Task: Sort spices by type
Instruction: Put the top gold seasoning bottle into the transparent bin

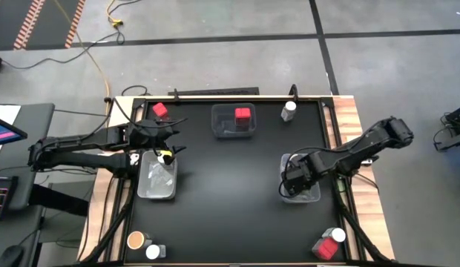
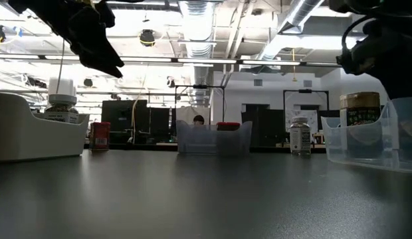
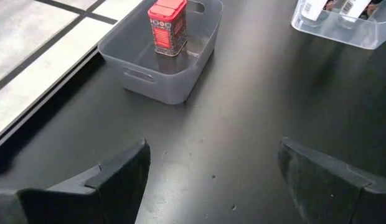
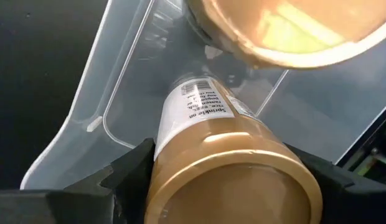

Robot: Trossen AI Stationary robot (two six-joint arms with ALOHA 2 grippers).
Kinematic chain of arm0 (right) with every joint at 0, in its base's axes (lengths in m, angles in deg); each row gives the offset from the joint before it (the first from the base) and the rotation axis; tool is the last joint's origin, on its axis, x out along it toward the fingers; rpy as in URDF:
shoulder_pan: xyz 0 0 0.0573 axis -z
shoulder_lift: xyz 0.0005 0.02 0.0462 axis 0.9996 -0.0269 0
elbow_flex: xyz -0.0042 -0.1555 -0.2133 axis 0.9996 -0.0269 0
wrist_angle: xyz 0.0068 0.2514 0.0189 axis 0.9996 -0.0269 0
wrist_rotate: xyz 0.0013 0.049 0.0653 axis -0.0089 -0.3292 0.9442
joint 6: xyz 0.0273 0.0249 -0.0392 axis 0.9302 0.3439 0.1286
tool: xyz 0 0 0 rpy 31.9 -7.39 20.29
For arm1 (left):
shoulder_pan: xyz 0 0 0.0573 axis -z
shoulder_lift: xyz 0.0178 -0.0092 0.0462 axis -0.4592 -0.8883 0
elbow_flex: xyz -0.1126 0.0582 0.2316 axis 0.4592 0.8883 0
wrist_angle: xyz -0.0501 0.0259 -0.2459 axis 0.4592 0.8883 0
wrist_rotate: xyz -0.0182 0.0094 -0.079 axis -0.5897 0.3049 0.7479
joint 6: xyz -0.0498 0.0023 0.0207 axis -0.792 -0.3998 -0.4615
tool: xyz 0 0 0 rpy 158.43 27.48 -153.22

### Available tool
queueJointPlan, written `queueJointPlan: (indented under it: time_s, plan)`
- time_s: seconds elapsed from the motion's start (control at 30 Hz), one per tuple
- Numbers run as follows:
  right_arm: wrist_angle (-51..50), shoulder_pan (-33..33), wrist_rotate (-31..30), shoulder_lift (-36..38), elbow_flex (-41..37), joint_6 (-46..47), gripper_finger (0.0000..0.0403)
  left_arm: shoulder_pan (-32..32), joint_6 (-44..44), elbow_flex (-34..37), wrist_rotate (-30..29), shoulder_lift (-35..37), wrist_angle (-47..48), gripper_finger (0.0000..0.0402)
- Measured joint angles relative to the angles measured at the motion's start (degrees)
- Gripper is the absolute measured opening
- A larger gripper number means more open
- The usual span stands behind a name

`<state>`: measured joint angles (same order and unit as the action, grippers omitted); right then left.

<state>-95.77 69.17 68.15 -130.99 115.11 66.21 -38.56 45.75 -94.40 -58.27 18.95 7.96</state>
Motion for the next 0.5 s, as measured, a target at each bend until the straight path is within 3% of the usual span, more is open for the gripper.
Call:
queueJointPlan:
  time_s: [0.5]
  plan:
    - [5.4, 1.1, -0.6, 0.8, -2.8, -0.9, 0.0315, 0.0, -1.6, 0.0, 0.5, 0.0, 1.4, 0.0333]
